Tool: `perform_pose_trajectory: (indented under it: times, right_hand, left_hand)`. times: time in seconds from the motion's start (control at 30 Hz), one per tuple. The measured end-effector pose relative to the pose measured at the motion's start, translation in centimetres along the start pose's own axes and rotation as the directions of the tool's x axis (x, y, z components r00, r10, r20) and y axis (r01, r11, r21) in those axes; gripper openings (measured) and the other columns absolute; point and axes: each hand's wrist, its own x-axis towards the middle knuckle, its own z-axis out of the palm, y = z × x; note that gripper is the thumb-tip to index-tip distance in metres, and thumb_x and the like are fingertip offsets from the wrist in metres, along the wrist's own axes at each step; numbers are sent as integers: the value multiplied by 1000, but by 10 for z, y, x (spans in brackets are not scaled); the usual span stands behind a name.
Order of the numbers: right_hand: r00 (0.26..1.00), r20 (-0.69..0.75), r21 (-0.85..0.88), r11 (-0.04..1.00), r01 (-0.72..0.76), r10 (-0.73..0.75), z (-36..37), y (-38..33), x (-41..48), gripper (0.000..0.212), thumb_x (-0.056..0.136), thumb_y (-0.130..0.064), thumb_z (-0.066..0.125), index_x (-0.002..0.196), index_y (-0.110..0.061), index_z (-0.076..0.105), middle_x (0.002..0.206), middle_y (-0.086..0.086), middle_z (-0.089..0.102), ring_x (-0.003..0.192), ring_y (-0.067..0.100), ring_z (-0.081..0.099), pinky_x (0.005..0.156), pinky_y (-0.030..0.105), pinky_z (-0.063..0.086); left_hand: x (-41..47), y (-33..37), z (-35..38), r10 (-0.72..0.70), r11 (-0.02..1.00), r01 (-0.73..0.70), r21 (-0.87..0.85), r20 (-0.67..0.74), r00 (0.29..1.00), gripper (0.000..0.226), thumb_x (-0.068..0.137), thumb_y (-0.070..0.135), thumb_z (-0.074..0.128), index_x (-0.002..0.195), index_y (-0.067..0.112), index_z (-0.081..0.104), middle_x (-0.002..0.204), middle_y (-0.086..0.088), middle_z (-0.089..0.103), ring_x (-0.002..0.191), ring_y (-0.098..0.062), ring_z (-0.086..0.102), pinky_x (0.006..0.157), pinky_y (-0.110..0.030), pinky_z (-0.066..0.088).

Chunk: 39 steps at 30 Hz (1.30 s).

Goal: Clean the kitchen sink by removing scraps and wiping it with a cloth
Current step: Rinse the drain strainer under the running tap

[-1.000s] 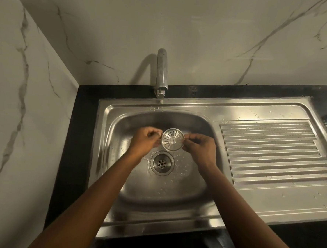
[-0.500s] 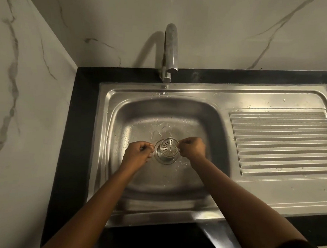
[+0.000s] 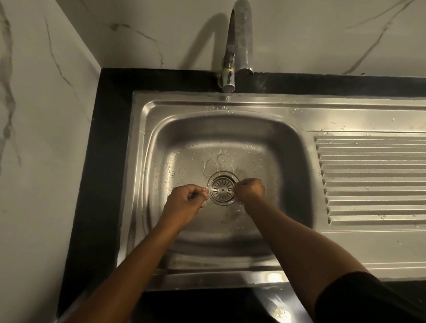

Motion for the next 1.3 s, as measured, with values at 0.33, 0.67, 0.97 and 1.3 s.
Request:
perform_pose_trajectory:
  times: [0.33, 0.67, 0.97, 1.3]
  right_hand:
    - [997, -54, -36, 998, 61, -63, -1, -1, 2, 18, 87, -2, 76, 100, -12, 82, 102, 8, 78, 94, 25, 75, 85, 36, 65]
    - [979, -20, -82, 976, 201, -203, -26, -5, -23, 21, 86, 2, 69, 96, -11, 83, 91, 4, 79, 87, 19, 75, 76, 29, 63]
    - [909, -22, 136, 900, 415, -416, -78, 4, -101, 14, 85, -4, 75, 92, -15, 80, 79, 1, 79, 68, 17, 77, 66, 32, 65]
    - [894, 24, 436, 810, 393, -447, -172, 48, -148, 18, 93, -11, 74, 111, -11, 78, 104, -2, 78, 92, 10, 73, 84, 31, 62]
  left_hand:
    - [-4, 3, -4, -4, 1000, 4, 19, 11, 1000, 11, 98, 21, 71, 102, 19, 81, 98, -5, 82, 93, -26, 79, 98, -54, 60]
    - [-10, 17, 0, 30, 998, -32, 45, 46, 999, 13, 100, 22, 70, 106, 18, 79, 99, -5, 81, 93, -23, 78, 97, -51, 61]
    - [-25, 47, 22, 147, 987, -150, 59, 59, 987, 11, 98, 22, 71, 95, 29, 79, 97, -1, 81, 90, -18, 78, 90, -51, 64]
    - [-67, 83, 94, 319, 929, -333, 163, 106, 942, 15, 99, 25, 70, 109, 34, 76, 107, 15, 76, 102, -7, 72, 88, -33, 61]
